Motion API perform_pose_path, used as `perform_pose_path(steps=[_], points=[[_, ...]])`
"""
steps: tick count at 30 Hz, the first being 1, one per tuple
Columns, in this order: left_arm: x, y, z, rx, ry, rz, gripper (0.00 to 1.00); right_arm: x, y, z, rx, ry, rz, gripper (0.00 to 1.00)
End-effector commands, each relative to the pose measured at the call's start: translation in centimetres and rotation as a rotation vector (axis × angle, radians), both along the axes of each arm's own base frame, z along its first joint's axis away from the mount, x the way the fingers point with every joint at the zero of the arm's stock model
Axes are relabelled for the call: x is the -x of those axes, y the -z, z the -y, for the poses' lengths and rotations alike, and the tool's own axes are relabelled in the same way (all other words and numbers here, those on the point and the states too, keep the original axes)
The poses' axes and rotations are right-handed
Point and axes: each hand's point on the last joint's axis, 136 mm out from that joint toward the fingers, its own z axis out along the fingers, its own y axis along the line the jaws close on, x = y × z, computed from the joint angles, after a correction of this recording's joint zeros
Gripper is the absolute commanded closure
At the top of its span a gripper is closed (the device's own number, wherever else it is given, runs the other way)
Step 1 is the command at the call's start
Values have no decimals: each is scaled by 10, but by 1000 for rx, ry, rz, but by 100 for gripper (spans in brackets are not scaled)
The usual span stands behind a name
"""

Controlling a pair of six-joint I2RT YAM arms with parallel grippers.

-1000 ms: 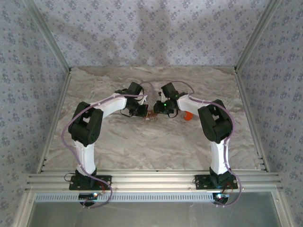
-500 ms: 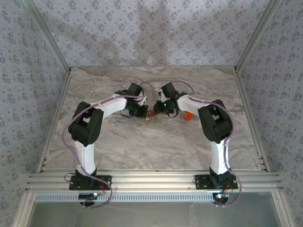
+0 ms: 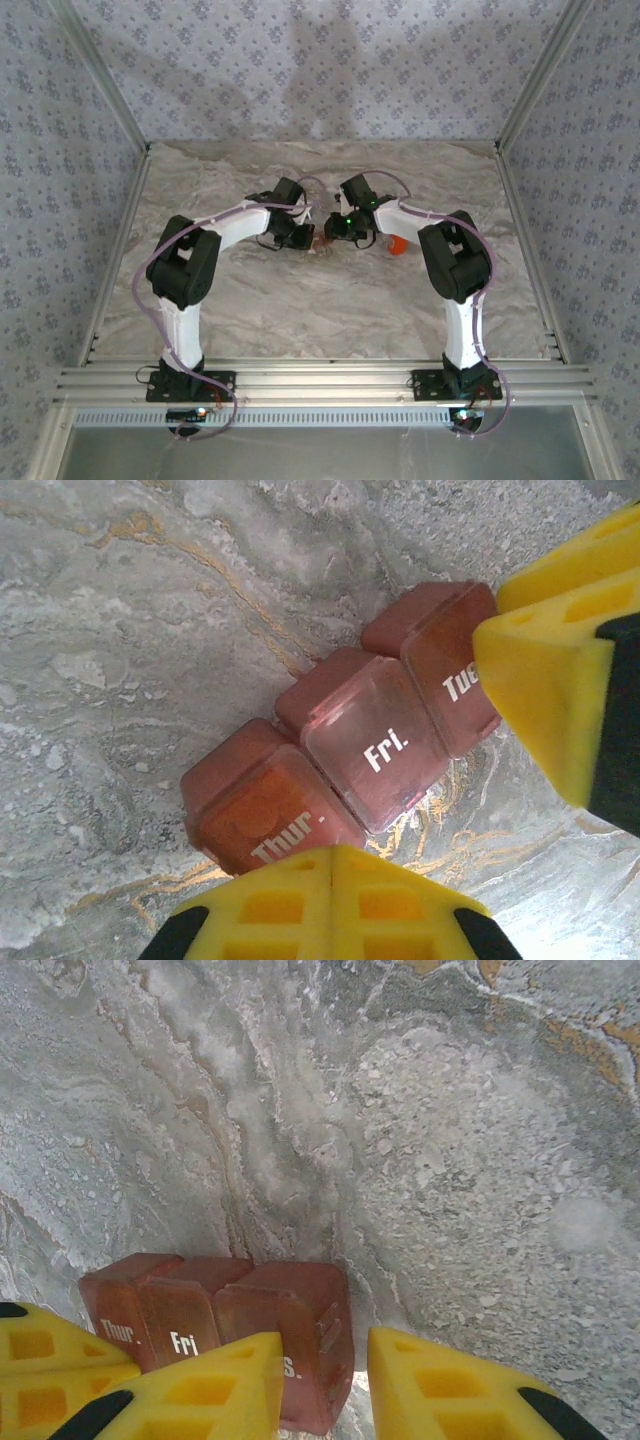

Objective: Sort the pills into containers

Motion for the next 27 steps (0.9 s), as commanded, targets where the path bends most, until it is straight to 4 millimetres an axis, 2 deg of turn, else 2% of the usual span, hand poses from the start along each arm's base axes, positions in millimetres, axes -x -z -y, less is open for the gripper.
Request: perform_pose_path(steps=[1,5,7,8,11,14,17,18,21,25,27], points=[[2,21,-9,-70,-12,-15,100,-2,14,7,37,27,-36,70],[-20,-9,-4,-63,-22,73,100,-9,5,6,30,23,-38,70],[-39,-35,-5,-58,-47,150,97,-15,-4,4,17,24,-33,69],[-46,-47,-6,-57,-60,184,91,-18,-9,4,13,27,-28,68],[-72,-99,-11,-31,-110,328,70,-31,-36,7,-15,42,18,64],[-87,-154,-21,1,-155,464,54,-42,-76,14,-41,62,81,56],[-93,-206,-42,5,-219,599,30,-49,-126,32,-66,97,167,37],[-93,-223,-51,1,-244,649,1,-50,-143,43,-70,118,198,26],[-91,-262,-87,-41,-347,789,0,-53,-189,82,-70,194,296,0],[-76,-295,-138,-73,-472,1002,0,-50,-240,154,-11,348,432,0],[-65,-306,-157,-102,-497,1147,0,-46,-257,193,39,446,489,0]])
